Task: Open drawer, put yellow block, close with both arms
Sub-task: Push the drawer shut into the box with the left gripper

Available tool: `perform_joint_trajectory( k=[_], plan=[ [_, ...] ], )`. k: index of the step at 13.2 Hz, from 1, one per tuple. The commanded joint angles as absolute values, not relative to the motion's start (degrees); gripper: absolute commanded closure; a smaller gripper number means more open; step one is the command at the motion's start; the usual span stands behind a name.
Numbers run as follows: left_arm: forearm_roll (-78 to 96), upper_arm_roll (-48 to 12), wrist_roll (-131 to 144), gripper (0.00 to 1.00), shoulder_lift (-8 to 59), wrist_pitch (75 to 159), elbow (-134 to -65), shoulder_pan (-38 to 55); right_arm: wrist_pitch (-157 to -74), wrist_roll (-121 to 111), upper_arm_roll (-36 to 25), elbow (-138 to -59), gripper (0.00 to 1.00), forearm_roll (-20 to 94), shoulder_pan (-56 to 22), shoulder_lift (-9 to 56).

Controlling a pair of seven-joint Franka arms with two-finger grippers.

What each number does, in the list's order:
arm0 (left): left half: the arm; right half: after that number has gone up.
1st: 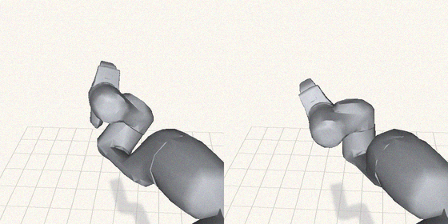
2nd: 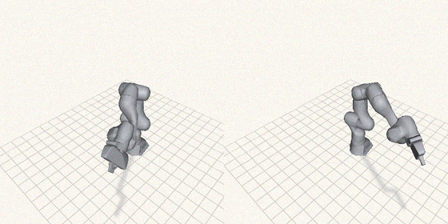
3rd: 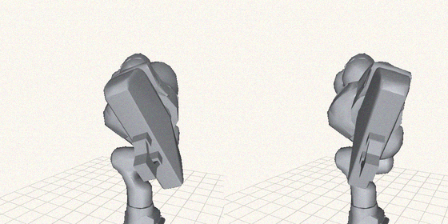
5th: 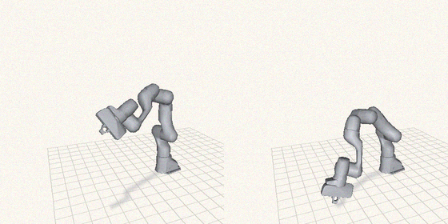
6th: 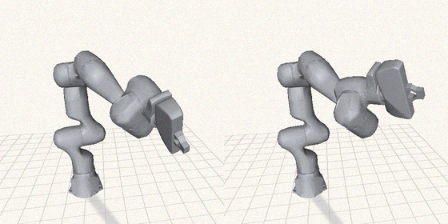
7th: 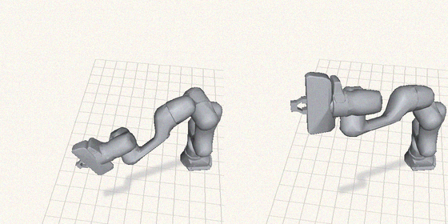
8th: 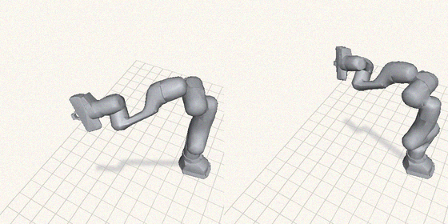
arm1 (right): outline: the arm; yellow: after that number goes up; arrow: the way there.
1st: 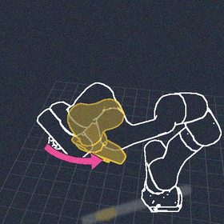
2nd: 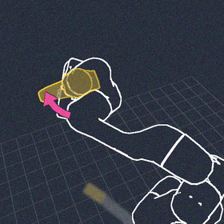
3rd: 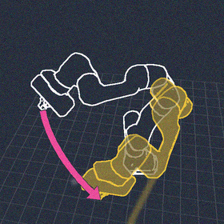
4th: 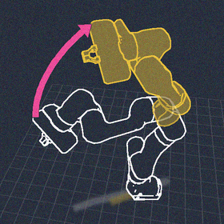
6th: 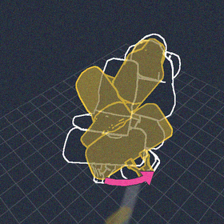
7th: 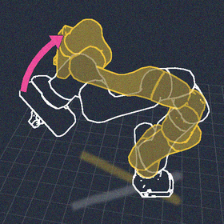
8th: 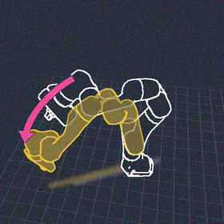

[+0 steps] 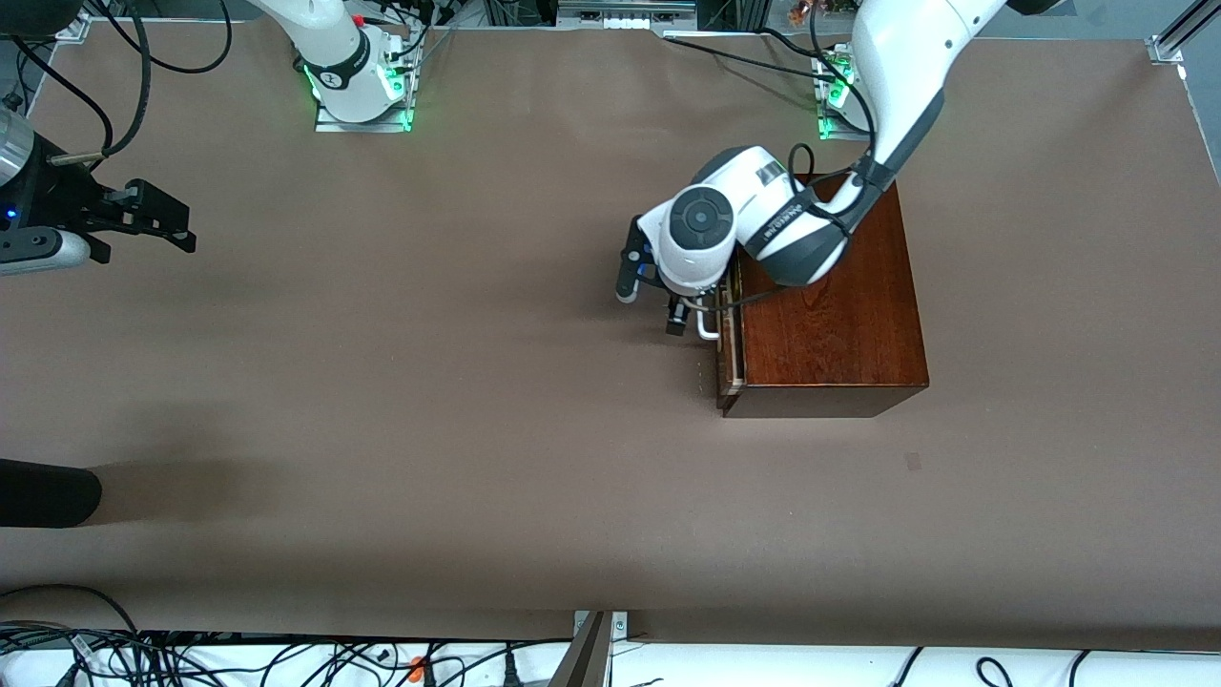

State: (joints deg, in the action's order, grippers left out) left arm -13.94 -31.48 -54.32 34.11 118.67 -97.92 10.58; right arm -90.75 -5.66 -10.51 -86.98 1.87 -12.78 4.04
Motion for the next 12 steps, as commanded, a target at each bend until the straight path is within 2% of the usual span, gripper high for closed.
perform_joint_trajectory(
  k=[1, 12],
  plan=[
    [-16.3, -31.1, -55.5, 0.0, 32.3, 117.5, -98.8, 9.4, -91.1, -5.4, -9.4, -87.7, 0.0, 2.0, -11.7, 3.2],
    [-15.7, -31.4, -55.5, 0.0, 31.4, 116.0, -98.4, 9.2, -91.5, -5.4, -9.3, -87.6, 0.0, 2.0, -11.8, 3.2]
  ],
)
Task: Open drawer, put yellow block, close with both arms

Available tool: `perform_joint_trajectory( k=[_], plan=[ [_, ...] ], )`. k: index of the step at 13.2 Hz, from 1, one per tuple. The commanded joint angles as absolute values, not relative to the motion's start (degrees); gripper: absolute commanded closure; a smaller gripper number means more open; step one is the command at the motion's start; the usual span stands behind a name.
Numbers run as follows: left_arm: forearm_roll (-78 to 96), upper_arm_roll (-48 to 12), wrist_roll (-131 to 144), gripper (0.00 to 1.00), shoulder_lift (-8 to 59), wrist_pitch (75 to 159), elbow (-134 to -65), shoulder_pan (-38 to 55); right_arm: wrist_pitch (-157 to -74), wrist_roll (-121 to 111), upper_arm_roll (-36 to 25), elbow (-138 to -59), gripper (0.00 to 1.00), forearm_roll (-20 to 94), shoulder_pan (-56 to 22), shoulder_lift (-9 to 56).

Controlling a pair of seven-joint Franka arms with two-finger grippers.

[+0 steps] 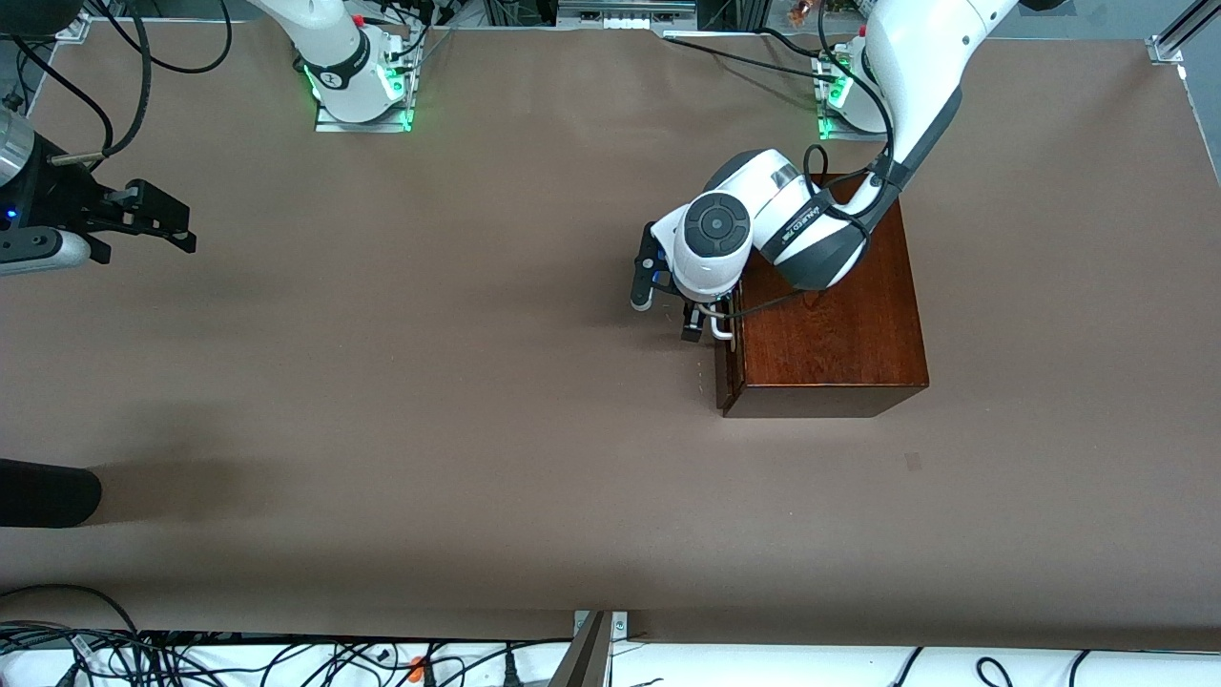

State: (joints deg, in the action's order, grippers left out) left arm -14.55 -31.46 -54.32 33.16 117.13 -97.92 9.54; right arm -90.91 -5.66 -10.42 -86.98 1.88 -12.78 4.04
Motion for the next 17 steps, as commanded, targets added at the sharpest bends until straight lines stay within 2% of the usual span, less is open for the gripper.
perform_joint_trajectory(
  k=[1, 5, 12, 14, 17],
  plan=[
    [-14.9, -31.9, -55.3, 0.0, 31.4, 116.1, -98.1, 9.2, -91.7, -5.4, -9.2, -87.6, 0.0, 2.1, -11.8, 3.3],
    [-4.3, -33.2, -52.5, 0.0, 25.9, 111.4, -94.7, 7.9, -91.7, -5.4, -9.2, -87.6, 0.0, 2.0, -11.9, 3.2],
    [-4.6, -33.0, -37.8, 0.0, 23.6, 84.1, -80.4, -3.1, -91.6, -5.4, -9.0, -87.6, 0.0, 2.0, -12.2, 3.2],
    [-4.7, -32.8, -32.2, 0.0, 22.1, 78.6, -79.3, -5.1, -91.7, -5.4, -9.1, -87.6, 0.0, 2.0, -12.2, 3.3],
    [-5.3, -32.5, -26.5, 0.0, 19.1, 76.3, -79.3, -10.0, -92.1, -5.4, -9.1, -87.5, 0.0, 2.0, -12.2, 3.3]
  ],
)
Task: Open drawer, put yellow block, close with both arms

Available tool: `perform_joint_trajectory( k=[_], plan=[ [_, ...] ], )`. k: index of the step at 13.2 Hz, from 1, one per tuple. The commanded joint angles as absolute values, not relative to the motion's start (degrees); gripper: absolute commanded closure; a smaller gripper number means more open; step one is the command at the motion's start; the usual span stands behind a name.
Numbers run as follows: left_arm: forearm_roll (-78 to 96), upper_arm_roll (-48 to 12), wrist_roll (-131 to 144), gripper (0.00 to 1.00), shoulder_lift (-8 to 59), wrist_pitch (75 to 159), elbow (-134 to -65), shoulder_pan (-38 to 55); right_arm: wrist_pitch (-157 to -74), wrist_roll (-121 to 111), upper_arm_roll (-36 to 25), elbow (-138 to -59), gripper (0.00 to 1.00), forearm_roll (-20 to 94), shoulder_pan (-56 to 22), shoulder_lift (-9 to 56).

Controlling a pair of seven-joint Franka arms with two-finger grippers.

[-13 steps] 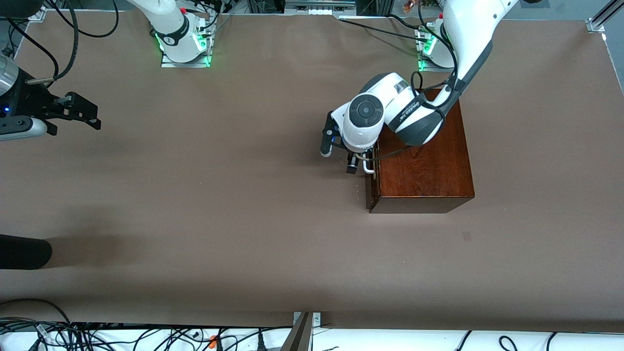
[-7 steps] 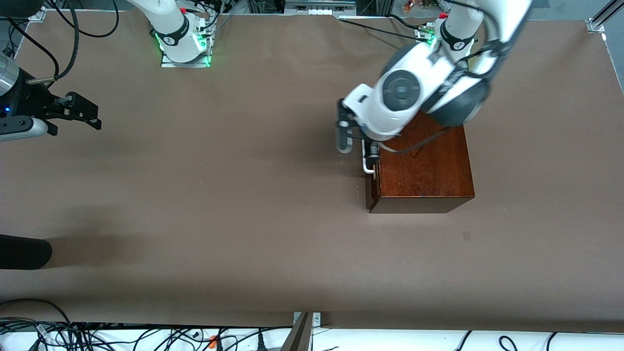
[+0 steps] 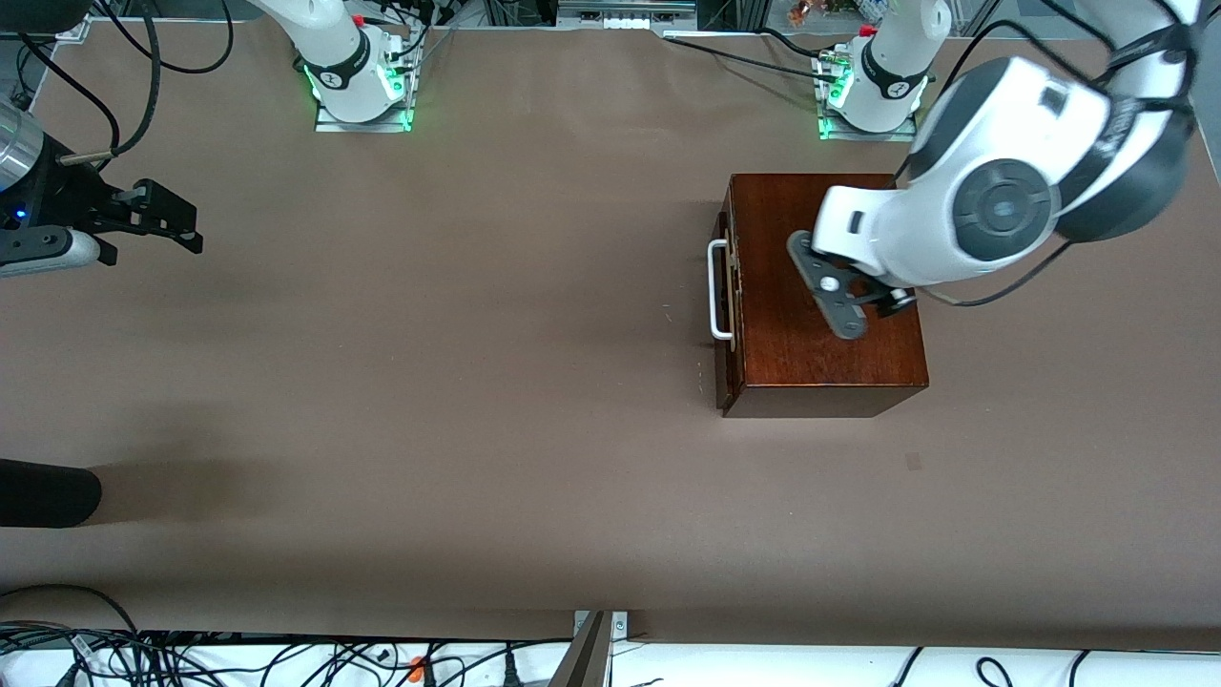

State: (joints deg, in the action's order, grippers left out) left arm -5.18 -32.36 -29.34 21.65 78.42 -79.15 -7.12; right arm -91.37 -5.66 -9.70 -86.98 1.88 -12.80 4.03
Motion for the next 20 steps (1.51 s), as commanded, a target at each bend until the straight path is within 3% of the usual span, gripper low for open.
perform_joint_trajectory(
  k=[1, 4, 9, 11, 13, 20],
  plan=[
    [-6.9, -32.6, -26.5, 0.0, 18.9, 76.1, -79.1, -11.4, -92.2, -5.4, -9.1, -87.6, 0.0, 2.0, -12.2, 3.3],
    [-8.5, -31.5, -26.3, 0.0, 15.7, 76.2, -78.9, -13.4, -92.4, -5.4, -9.1, -87.5, 0.0, 2.0, -12.2, 3.3],
    [-3.2, -8.0, -7.3, 0.0, 3.5, 82.2, -87.6, 0.4, -92.3, -5.4, -9.1, -87.5, 0.0, 2.0, -12.2, 3.3],
    [-3.2, -2.6, -1.0, 0.0, -1.0, 91.2, -94.3, 4.5, -93.3, -5.4, -9.2, -87.5, 0.0, 2.1, -12.1, 3.4],
    [-3.2, -0.4, -0.4, 0.0, -4.6, 98.9, -99.6, 5.1, -93.5, -5.4, -9.1, -87.5, 0.0, 2.1, -12.1, 3.5],
    [-2.3, -0.4, -0.5, 0.0, -3.4, 95.1, -98.5, 4.5, -93.4, -5.4, -9.2, -87.5, 0.0, 2.1, -12.1, 3.5]
  ],
)
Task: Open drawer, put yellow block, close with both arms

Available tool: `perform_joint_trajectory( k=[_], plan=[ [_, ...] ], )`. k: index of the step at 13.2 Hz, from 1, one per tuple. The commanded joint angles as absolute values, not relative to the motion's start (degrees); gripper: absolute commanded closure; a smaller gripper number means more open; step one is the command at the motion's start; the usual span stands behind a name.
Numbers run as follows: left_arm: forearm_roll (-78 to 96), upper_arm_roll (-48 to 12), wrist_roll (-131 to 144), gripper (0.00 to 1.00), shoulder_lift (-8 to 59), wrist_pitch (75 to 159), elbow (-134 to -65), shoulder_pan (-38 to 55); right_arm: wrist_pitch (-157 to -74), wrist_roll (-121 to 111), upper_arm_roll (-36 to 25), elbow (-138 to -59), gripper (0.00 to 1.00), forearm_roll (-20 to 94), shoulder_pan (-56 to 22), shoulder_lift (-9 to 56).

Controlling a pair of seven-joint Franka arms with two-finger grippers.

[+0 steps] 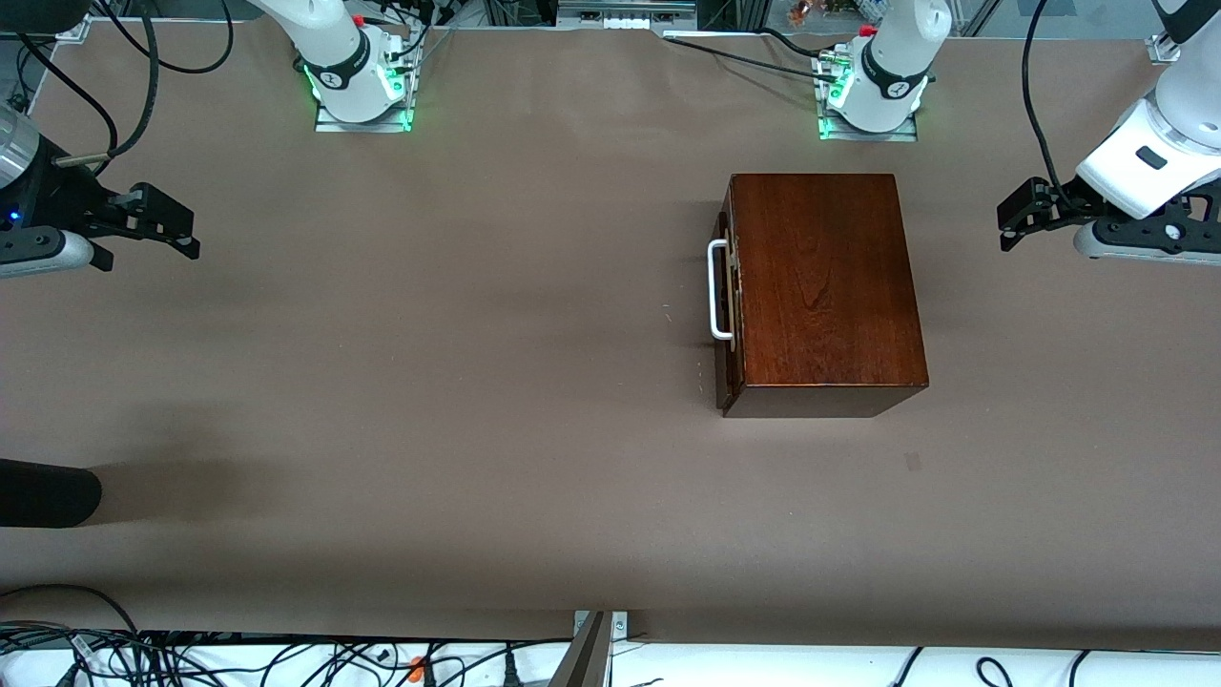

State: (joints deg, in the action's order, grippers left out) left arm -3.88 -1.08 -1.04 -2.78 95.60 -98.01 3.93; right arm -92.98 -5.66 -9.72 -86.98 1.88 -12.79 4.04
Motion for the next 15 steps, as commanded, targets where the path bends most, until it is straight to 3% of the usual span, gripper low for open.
perform_joint_trajectory(
  k=[1, 15],
  plan=[
    [-2.3, -0.4, -0.8, 0.0, -3.2, 95.1, -98.4, 4.5, -93.4, -5.4, -9.2, -87.5, 0.0, 2.1, -12.1, 3.5],
    [-2.5, -2.0, -0.6, 0.0, -2.2, 94.7, -96.2, 5.3, -94.0, -5.4, -9.2, -87.5, 0.0, 2.2, -12.1, 3.5]
  ],
)
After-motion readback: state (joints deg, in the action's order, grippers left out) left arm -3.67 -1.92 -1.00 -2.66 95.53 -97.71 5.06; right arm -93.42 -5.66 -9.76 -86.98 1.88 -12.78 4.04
